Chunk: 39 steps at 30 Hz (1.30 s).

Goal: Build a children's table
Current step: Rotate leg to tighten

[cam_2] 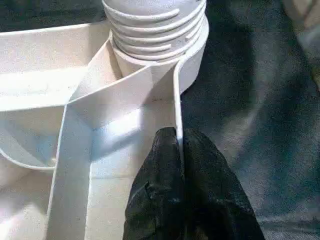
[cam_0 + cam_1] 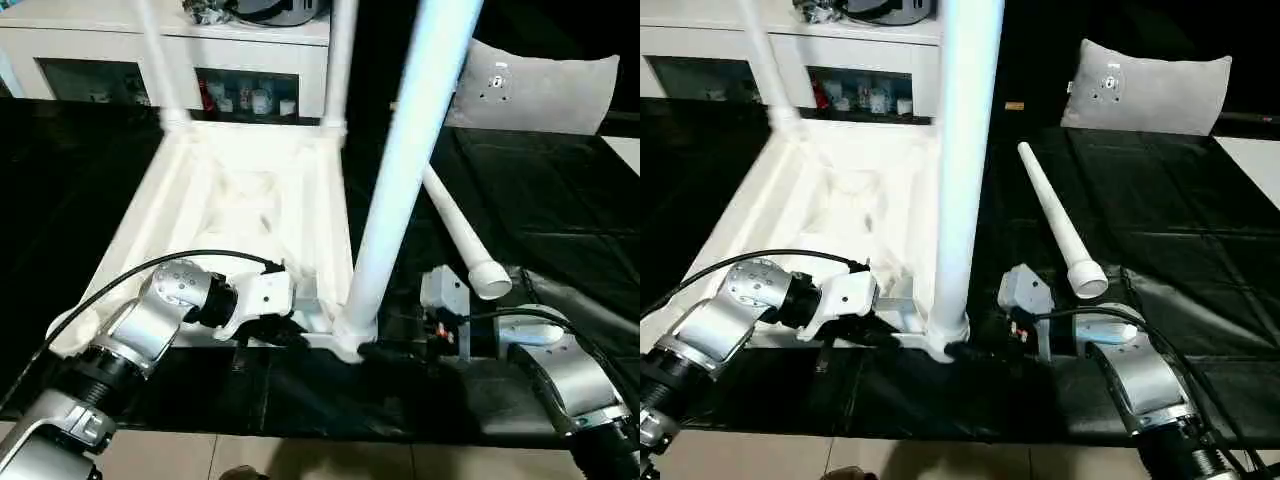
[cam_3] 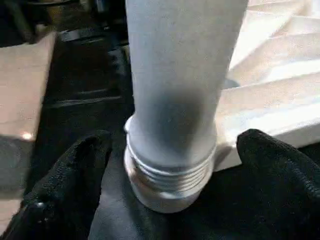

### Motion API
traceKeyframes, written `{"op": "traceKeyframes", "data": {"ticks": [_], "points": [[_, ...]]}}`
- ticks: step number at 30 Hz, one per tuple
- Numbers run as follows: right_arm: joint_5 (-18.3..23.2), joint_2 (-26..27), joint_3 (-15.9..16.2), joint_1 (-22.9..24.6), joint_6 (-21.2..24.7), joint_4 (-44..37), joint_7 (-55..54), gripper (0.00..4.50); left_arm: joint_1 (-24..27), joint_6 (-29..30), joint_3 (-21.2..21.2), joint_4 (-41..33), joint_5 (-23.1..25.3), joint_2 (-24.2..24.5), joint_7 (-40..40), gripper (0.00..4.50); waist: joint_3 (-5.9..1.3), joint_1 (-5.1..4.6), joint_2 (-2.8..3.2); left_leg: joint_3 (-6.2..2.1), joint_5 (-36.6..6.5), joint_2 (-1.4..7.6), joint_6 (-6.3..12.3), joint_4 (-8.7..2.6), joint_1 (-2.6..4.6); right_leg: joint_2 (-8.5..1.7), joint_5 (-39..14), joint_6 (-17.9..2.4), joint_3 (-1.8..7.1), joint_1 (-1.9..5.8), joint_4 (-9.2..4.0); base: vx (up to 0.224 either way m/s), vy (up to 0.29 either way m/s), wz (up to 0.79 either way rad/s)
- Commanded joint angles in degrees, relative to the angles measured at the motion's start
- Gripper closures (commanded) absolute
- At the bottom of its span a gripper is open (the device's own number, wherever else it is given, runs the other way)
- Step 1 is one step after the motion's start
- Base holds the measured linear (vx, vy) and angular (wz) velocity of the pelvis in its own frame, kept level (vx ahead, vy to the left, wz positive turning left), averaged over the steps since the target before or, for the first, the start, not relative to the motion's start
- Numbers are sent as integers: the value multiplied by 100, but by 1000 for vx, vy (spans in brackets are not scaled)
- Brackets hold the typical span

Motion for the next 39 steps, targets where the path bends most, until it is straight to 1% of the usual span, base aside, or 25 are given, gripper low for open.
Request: {"op": "traceKeyframes", "data": {"ticks": [1,3,4,7,10,13,14,15,18,21,25,26,27,28,29,30,32,34,36,37,38,39], "points": [[-13,-36,104,-144,-104,97,165,53,-56,-238,-320,-2,199,13,-337,450,-342,-23,-21,-92,-1133,346,233,-385,132,-486,-603,-1268,268,205,-428,0,0,0],[-30,-19,132,-194,-136,160,219,81,-74,-323,-344,25,220,27,-383,450,-347,-29,-19,-94,-1141,347,217,-381,134,-491,-650,-1289,266,203,-424,0,0,0],[-41,-3,149,-241,-164,226,264,81,-99,-406,-366,78,226,34,-410,450,-347,-23,-24,-92,-1126,344,224,-377,131,-494,-663,-1300,266,203,-424,0,0,0],[-72,45,186,-330,-209,360,316,110,-136,-531,-409,146,253,50,-435,450,-356,-17,-32,-92,-1070,347,220,-376,131,-488,-577,-1310,262,208,-405,0,0,0],[-130,79,241,-380,-286,484,315,135,-151,-611,-427,187,287,51,-465,450,-361,-17,-28,-90,-1031,346,238,-370,130,-485,-477,-1346,253,208,-391,0,0,0],[-161,132,292,-419,-339,583,268,163,-151,-660,-440,206,308,47,-480,450,-356,-16,-41,-88,-1023,342,247,-370,123,-484,-502,-1333,255,211,-390,0,0,0],[-162,137,295,-422,-341,588,267,175,-151,-666,-440,209,309,46,-482,450,-356,-14,-36,-88,-1038,343,239,-370,127,-484,-538,-1332,254,208,-392,0,0,0],[-169,173,311,-439,-350,614,259,179,-150,-699,-441,228,319,41,-491,450,-353,-15,-25,-89,-1086,344,219,-370,127,-491,-612,-1322,258,207,-405,0,0,0],[-175,200,320,-451,-361,639,260,184,-157,-731,-451,258,322,40,-495,450,-349,-28,-41,-91,-1166,342,170,-377,129,-488,-752,-1296,258,204,-412,0,0,0],[-146,247,334,-434,-340,652,254,185,-158,-758,-461,296,341,47,-486,450,-351,-26,-36,-94,-1181,344,155,-380,137,-487,-791,-1282,261,202,-414,0,0,0],[-181,262,372,-366,-338,613,178,185,-136,-772,-446,312,351,62,-492,450,-351,-32,-34,-99,-1225,346,128,-389,142,-480,-800,-1276,259,197,-413,0,0,0],[-117,305,335,-362,-178,613,146,185,-128,-778,-443,315,356,65,-495,450,-352,-33,-32,-100,-1233,346,122,-392,142,-479,-797,-1278,258,197,-412,0,0,0],[-98,317,324,-362,-133,613,138,185,-125,-781,-442,316,357,67,-496,450,-347,-41,-33,-104,-1295,346,107,-401,141,-477,-850,-1278,257,196,-417,0,0,0],[14,340,293,-369,59,600,172,185,-124,-783,-442,318,359,72,-499,450,-347,-41,-33,-104,-1295,346,107,-401,141,-477,-850,-1278,257,196,-417,0,0,0],[70,356,271,-375,155,593,181,130,-126,-789,-440,325,362,74,-501,450,-346,-41,-38,-103,-1353,345,93,-402,147,-480,-915,-1275,261,198,-429,0,0,0],[90,364,273,-389,206,582,199,116,-132,-798,-437,337,367,81,-504,450,-343,-40,-35,-105,-1446,351,49,-410,158,-483,-1027,-1258,264,189,-438,0,0,0],[-26,387,289,-403,50,620,103,110,-135,-805,-434,349,370,82,-505,450,-343,-40,-33,-108,-1483,354,14,-417,165,-486,-1055,-1258,265,180,-442,0,0,0],[-223,428,304,-436,-179,704,-105,80,-146,-830,-432,372,377,89,-509,450,-353,-44,-41,-110,-1467,354,-34,-420,167,-489,-1000,-1253,266,176,-433,0,0,0],[-206,437,311,-446,-132,718,-94,69,-155,-851,-437,388,393,93,-504,450,-361,-35,-40,-103,-1421,350,-32,-412,173,-481,-846,-1259,271,181,-421,0,0,0],[-165,447,311,-459,-34,719,-71,69,-163,-874,-438,406,407,103,-506,450,-360,-29,-39,-100,-1389,349,-6,-410,169,-479,-761,-1275,270,187,-414,0,0,0],[-147,459,306,-471,-31,725,-58,69,-164,-880,-434,413,408,110,-511,450,-358,-28,-28,-101,-1402,350,-2,-412,165,-478,-740,-1280,268,188,-413,0,0,0],[-143,455,305,-475,-29,724,-49,69,-164,-883,-435,417,412,114,-513,450,-355,-29,-34,-102,-1433,350,-4,-415,168,-479,-790,-1274,267,187,-417,0,0,0]]}}
